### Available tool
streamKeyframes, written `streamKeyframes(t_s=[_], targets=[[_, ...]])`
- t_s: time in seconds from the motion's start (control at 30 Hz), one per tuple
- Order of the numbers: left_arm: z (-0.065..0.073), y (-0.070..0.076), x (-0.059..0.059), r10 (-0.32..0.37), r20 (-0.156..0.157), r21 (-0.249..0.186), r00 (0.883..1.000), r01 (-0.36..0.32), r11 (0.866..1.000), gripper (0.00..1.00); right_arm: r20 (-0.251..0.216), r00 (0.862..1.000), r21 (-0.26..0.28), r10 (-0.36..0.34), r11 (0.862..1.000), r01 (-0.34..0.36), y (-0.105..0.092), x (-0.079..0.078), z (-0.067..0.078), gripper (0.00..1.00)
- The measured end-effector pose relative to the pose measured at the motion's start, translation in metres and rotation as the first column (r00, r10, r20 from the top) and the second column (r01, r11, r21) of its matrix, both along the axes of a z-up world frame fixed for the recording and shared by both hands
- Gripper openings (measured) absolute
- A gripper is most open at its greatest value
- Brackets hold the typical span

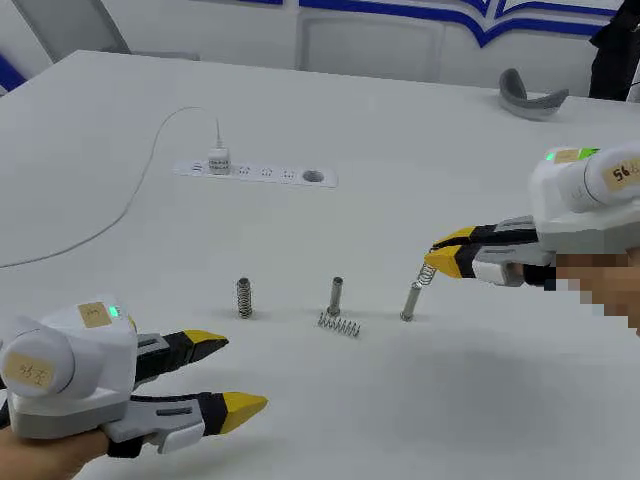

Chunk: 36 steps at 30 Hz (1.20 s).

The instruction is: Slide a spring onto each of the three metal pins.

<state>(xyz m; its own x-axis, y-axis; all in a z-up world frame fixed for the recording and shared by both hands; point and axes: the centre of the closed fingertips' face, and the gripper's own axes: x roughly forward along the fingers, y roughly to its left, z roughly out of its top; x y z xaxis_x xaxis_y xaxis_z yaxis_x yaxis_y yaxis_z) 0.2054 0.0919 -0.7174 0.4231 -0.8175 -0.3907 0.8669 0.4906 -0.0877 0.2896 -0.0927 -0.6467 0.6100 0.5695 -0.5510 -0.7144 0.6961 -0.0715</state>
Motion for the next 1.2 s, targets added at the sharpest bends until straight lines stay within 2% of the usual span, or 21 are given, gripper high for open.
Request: streamKeyframes(t_s=[0.53,0.77,1.2], targets=[[-0.002,0.008,0.001,0.017,-0.006,0.006,1.0,-0.017,1.0,0.5,-0.049,0.999,-0.008,-0.019,1.0,0.019,-0.003,0.009,-0.017,0.11],[-0.003,0.009,0.001,0.022,-0.008,0.006,1.0,-0.022,1.0,0.49,-0.061,0.998,0.0,-0.021,1.0,0.021,-0.002,0.009,-0.022,0.11],[-0.006,0.009,-0.001,0.021,-0.015,0.014,1.0,-0.02,1.0,0.49,-0.089,0.995,0.002,-0.05,0.999,0.051,-0.002,0.011,-0.041,0.11]])
